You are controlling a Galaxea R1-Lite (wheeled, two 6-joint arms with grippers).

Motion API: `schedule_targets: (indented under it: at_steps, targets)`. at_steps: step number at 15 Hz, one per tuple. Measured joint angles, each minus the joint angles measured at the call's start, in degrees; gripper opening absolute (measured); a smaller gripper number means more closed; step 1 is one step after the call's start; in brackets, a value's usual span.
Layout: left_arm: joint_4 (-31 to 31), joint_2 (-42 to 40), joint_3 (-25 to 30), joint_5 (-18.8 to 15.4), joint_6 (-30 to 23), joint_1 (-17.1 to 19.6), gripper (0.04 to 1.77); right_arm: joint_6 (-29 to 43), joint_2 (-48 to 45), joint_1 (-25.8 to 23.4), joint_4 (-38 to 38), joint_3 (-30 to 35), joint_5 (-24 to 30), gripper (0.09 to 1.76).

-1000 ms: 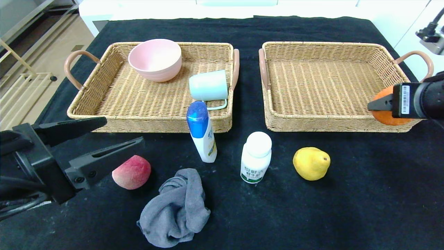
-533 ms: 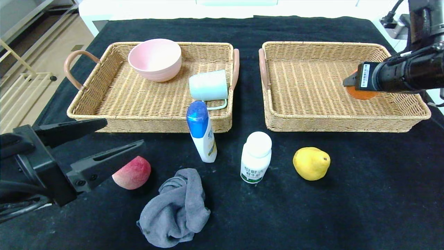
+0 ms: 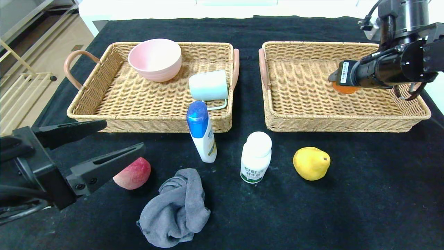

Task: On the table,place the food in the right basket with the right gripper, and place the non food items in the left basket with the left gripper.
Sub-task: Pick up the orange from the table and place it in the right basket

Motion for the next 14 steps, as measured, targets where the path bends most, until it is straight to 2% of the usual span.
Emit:
schedule_targets:
  at_steps: [4, 8, 14]
  targets:
    - [-0.05, -0.15, 0.0, 0.02, -0.02, 0.0, 1.76, -0.13, 1.65, 0.44, -1.35, -0.61, 0.09, 1.21]
    - [0.23, -0.24, 0.0, 0.02, -0.05, 0.0, 1.76, -0.77, 1.9, 0.68, -1.3, -0.63, 0.17, 1.4]
    - [0.3, -0.24, 0.17, 0.1, 0.04, -0.05, 1.76, -0.96, 1.16, 0.85, -1.05, -0.39, 0.17, 1.57]
